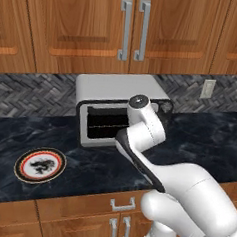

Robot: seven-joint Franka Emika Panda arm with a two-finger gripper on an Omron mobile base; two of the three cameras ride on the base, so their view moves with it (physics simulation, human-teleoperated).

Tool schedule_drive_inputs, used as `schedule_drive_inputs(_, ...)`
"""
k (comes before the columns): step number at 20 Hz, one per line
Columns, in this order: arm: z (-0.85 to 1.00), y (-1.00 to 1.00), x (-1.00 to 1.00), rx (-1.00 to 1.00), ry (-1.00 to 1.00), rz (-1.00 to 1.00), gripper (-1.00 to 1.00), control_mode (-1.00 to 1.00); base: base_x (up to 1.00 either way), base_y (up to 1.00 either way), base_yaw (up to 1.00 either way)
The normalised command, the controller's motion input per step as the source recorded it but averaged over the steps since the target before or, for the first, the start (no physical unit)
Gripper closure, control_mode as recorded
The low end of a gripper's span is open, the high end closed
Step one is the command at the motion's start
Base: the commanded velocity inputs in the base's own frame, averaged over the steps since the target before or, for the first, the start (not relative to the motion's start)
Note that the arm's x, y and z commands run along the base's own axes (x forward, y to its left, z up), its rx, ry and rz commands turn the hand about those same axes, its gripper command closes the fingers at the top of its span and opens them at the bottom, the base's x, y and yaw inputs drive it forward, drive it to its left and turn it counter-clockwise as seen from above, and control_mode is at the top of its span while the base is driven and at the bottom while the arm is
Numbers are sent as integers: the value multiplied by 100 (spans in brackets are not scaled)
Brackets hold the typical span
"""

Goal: Pick up the bagel from the plate, place it on the toaster oven rack, close the door, and set the timer.

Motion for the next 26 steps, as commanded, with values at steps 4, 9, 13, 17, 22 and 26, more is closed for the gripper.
schedule_drive_inputs(4, -16, -43, 17, 0, -12, -41, -100, -100, 0, 0, 0)
schedule_drive_inputs(9, -8, -51, 13, 0, -16, -31, -100, -100, 0, 0, 0)
schedule_drive_inputs(13, -9, -49, 18, 1, -18, -16, -100, -100, 0, 0, 0)
schedule_drive_inputs(17, -19, -51, 9, 0, -24, -4, -100, -100, 0, 0, 0)
schedule_drive_inputs(22, -23, -49, 15, 3, -21, 0, -100, -100, 0, 0, 0)
schedule_drive_inputs(26, -21, -35, 25, 3, -14, 0, -100, -100, 0, 0, 0)
